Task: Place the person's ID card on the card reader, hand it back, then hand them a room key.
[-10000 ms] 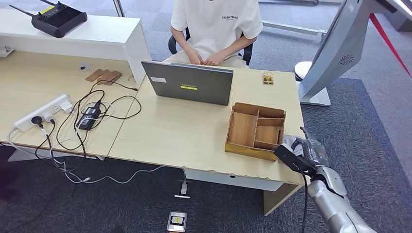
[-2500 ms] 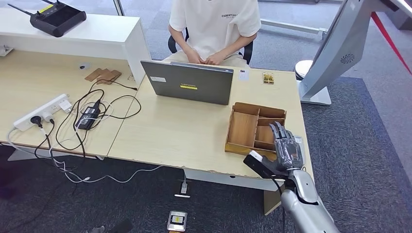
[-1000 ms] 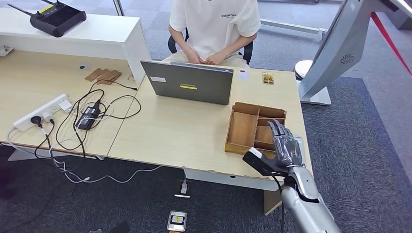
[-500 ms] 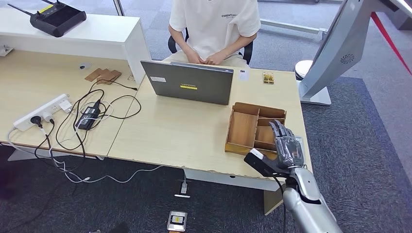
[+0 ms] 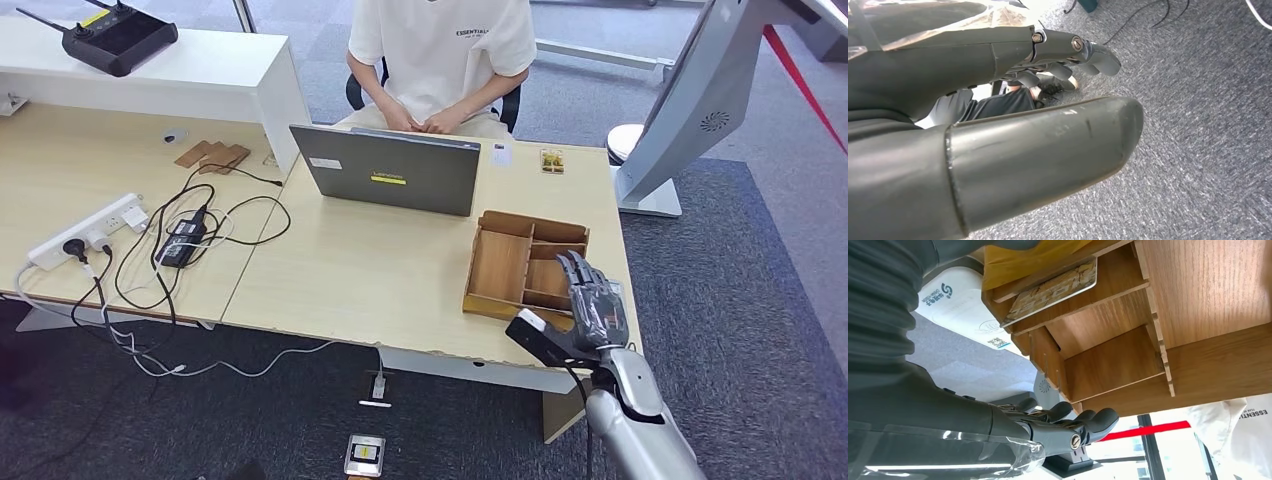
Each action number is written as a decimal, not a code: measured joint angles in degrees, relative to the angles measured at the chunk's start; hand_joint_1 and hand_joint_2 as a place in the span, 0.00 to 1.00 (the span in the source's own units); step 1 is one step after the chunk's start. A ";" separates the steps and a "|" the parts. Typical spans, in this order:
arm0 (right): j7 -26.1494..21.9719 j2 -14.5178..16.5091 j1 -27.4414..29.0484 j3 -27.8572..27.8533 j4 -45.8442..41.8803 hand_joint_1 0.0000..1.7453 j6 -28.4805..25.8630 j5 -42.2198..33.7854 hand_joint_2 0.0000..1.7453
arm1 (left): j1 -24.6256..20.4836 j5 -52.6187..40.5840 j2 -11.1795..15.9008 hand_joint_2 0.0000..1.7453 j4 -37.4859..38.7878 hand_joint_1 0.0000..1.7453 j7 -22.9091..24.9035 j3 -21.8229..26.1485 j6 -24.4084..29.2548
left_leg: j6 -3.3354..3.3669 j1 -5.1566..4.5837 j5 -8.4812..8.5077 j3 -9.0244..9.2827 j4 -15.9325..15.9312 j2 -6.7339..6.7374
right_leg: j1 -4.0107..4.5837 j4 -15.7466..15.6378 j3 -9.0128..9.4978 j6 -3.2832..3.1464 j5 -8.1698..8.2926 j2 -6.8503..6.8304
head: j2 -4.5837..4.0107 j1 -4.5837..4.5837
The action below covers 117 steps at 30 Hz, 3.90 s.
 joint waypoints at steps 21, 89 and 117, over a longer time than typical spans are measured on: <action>-0.54 0.13 0.21 0.00 0.00 1.00 -0.16 -0.85 1.00 | 0.02 -0.33 0.13 0.00 0.00 0.00 0.00 0.00 0.15 | 0.00 0.00 0.00 0.00 0.00 0.00 | 0.00 0.00 0.00 0.00 0.00 0.00 | 0.00 0.00; -1.40 0.94 -0.80 -0.50 2.62 0.94 -1.07 -1.45 1.00 | -1.24 -2.32 -0.11 0.00 -0.02 0.00 0.83 -0.02 -0.40 | -0.01 0.00 -0.01 0.03 0.00 0.01 | 0.00 -0.01 0.00 -0.01 -0.01 0.00 | 0.00 0.00; 0.41 -3.14 0.62 -1.42 -5.58 0.83 8.47 -0.75 1.00 | -1.02 -2.10 -0.04 0.00 -0.02 0.00 0.07 -0.02 0.05 | 0.00 0.00 -0.01 0.02 0.00 0.01 | 0.00 -0.01 0.01 -0.01 0.00 0.00 | 0.00 0.00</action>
